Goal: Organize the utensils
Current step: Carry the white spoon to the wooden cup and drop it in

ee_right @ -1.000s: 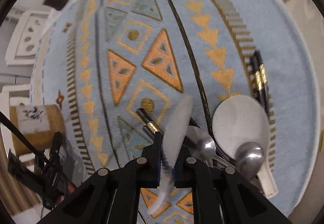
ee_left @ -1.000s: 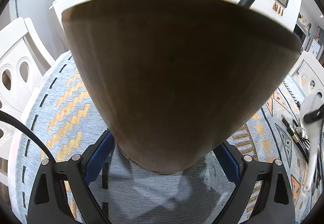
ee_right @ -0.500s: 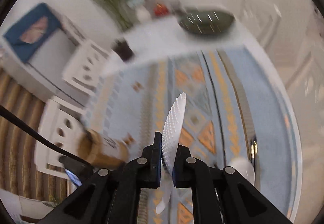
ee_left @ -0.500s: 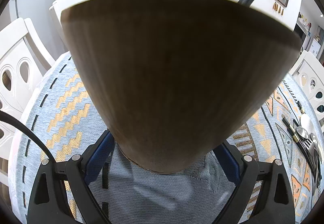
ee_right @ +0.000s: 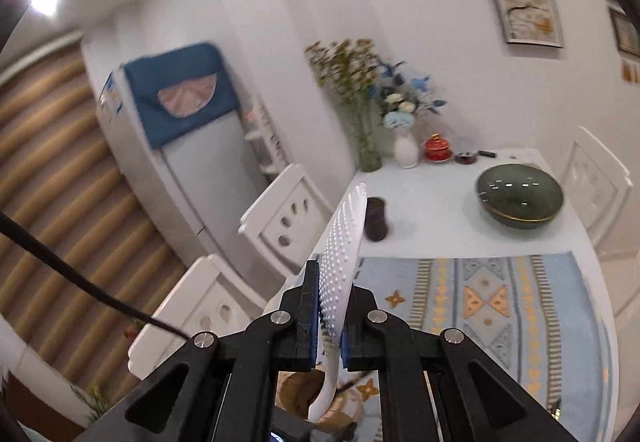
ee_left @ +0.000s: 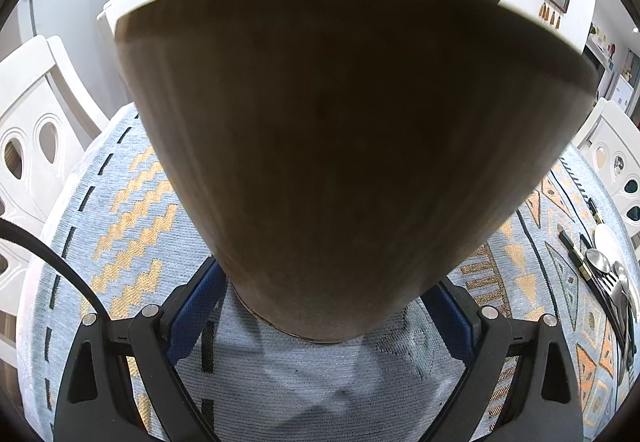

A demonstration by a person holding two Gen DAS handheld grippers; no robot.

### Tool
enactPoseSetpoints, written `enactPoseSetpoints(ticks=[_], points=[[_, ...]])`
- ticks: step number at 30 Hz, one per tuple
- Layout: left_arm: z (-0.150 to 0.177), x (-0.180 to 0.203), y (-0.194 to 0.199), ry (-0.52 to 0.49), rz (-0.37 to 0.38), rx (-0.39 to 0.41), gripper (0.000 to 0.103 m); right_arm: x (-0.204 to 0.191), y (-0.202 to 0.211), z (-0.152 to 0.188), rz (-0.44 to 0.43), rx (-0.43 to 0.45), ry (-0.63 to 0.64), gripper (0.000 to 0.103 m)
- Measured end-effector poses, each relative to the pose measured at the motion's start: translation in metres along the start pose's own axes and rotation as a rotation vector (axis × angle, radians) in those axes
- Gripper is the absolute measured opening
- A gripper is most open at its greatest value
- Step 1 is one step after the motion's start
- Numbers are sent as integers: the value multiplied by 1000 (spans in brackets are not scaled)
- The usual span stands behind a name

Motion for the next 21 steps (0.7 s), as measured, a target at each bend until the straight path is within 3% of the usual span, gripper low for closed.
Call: enactPoseSetpoints(ticks=[9, 21], points=[[0, 1, 0, 1, 0, 0, 96, -4, -50, 21, 56, -39, 35, 7], [0, 1, 0, 1, -1, -1, 96, 6, -77, 39, 88, -65, -8, 7]])
Point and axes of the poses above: each gripper's, at about its wrist camera, not at the fingertips, and y roughly against the way its jaws point, x to its right, z to its underside, the point moved 8 cm from there along -y, roughly the way its jaws point, and after that the axes turned 2 degrees about -z, right-handed, at the moved point
